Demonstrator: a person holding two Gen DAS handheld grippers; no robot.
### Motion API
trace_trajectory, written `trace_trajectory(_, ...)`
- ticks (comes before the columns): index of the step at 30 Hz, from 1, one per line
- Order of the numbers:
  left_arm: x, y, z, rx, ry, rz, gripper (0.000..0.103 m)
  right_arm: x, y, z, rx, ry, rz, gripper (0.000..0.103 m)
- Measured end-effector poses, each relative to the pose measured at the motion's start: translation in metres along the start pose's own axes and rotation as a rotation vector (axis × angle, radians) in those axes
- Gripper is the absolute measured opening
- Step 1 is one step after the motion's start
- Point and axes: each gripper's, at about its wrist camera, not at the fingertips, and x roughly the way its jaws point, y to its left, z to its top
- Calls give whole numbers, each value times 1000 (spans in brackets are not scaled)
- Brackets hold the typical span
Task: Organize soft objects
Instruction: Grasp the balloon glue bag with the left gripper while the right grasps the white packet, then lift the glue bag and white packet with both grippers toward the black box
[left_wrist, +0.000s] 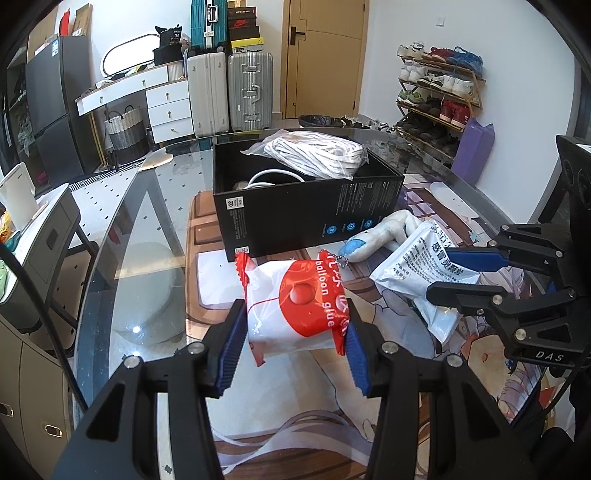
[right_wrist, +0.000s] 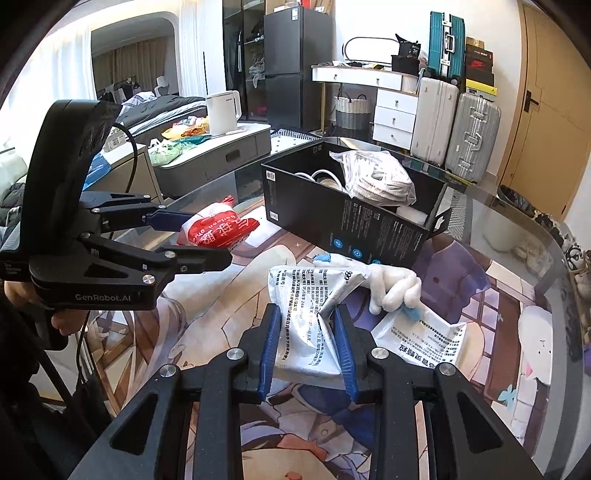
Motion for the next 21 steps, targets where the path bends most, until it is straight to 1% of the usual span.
trace_trajectory(9, -4, -1, 7, -1, -14, -5, 48, -17, -9, 6, 24, -54, -17, 28)
trace_trajectory(11, -4, -1, 9, -1, -18, -6, 48, -21, -10, 8, 27, -65, -22, 26)
trace_trajectory(12, -5, -2, 10, 0, -20, -6, 48, -23, -10, 9, 26, -69, -24, 17)
trace_trajectory(13, -5, -2, 10, 1, -22, -7, 48, -24, -11, 10, 26, -66, -24, 6)
trace_trajectory(15, -4, -3, 10, 3, -20, -8, 48, -22, -11, 10, 24, -63, -21, 6)
trace_trajectory(18, -1, -2, 7, 1, -10, -9, 48, -4, -11, 3, 26, -8, -13, 6)
trace_trajectory(21, -1, 0, 6, -1, -8, -6, 48, 8, -10, -2, 33, 24, -1, 8)
